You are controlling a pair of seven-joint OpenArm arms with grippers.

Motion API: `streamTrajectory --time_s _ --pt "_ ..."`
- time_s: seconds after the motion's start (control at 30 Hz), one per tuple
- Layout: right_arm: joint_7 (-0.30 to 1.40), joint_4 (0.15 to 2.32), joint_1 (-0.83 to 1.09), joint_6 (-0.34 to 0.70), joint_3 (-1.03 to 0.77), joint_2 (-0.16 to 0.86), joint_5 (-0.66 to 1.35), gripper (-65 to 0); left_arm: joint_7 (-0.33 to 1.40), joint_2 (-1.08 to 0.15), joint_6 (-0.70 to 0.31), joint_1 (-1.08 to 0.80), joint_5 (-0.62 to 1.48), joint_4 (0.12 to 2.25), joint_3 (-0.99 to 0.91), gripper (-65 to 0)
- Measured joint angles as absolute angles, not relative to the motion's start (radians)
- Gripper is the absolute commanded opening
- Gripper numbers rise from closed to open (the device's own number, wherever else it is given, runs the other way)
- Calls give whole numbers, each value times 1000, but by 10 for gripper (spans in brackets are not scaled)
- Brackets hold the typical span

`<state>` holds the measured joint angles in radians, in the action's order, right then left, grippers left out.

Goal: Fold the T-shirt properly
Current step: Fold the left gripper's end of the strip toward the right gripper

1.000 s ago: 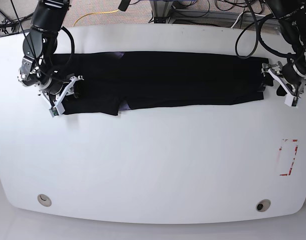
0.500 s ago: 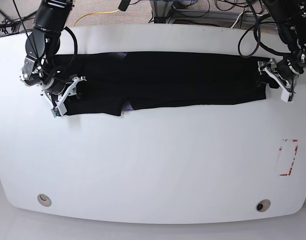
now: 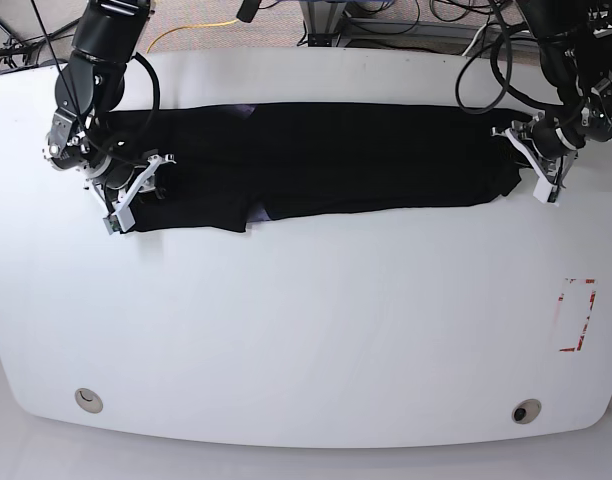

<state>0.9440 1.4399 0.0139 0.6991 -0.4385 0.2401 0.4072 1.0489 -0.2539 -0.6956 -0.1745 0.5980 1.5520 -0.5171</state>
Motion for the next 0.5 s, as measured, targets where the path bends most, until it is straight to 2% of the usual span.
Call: streamTrajectory --time_s 0.27,0.5 --pt "971 1486 23 696 -444 218 391 -447 1053 -263 -693 -272 596 1924 -461 -622" --pt "972 1505 41 696 -440 208 393 -447 1063 -207 -697 -310 591 1979 -313 -622"
